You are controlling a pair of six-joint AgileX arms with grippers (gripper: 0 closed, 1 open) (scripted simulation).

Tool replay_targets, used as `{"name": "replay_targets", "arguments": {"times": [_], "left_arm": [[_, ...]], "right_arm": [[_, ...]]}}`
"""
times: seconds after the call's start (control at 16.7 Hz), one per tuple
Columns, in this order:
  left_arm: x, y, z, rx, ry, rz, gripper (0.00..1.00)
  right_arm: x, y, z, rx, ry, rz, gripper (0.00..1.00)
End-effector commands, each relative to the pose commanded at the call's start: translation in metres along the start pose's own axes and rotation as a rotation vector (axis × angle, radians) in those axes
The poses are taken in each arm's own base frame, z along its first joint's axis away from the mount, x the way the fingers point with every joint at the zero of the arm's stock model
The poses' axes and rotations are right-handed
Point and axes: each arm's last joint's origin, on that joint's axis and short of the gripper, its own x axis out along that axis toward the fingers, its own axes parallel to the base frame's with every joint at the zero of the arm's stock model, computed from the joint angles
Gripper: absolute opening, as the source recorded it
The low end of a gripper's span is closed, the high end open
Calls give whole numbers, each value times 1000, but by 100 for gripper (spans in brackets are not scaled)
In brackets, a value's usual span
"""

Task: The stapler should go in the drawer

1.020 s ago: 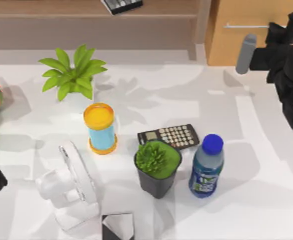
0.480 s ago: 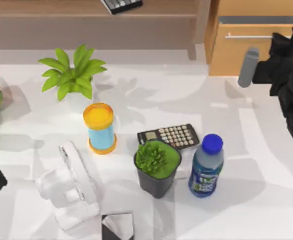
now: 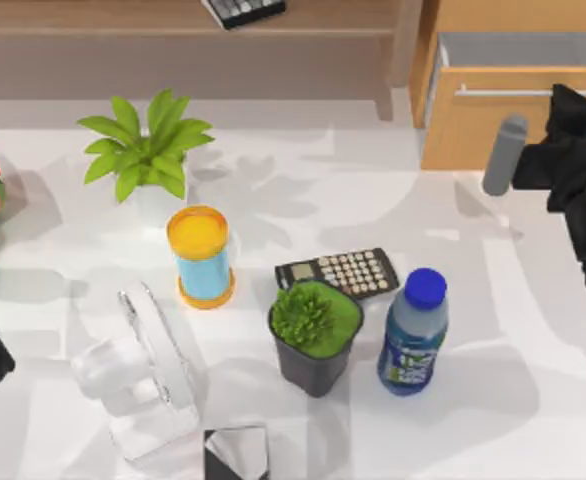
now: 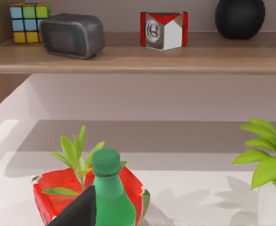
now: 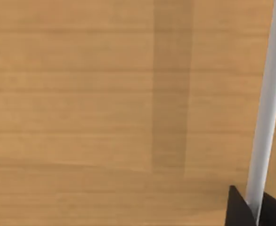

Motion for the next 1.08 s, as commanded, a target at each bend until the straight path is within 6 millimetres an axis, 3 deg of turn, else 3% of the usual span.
{"name": "replay_targets", "arguments": {"times": [0.18,0.54,0.9,1.08], "left_arm": [[0,0,0,0,0,0,100],[0,0,0,0,0,0,100],[0,0,0,0,0,0,100],[0,0,0,0,0,0,100]], "right_arm": [[-10,-3,1,3,4,-15,0],[-59,3,0,-4,-4,12,0],[-63,1,0,0,2,-1,0],[-79,0,1,1,1,-12,0]]}}
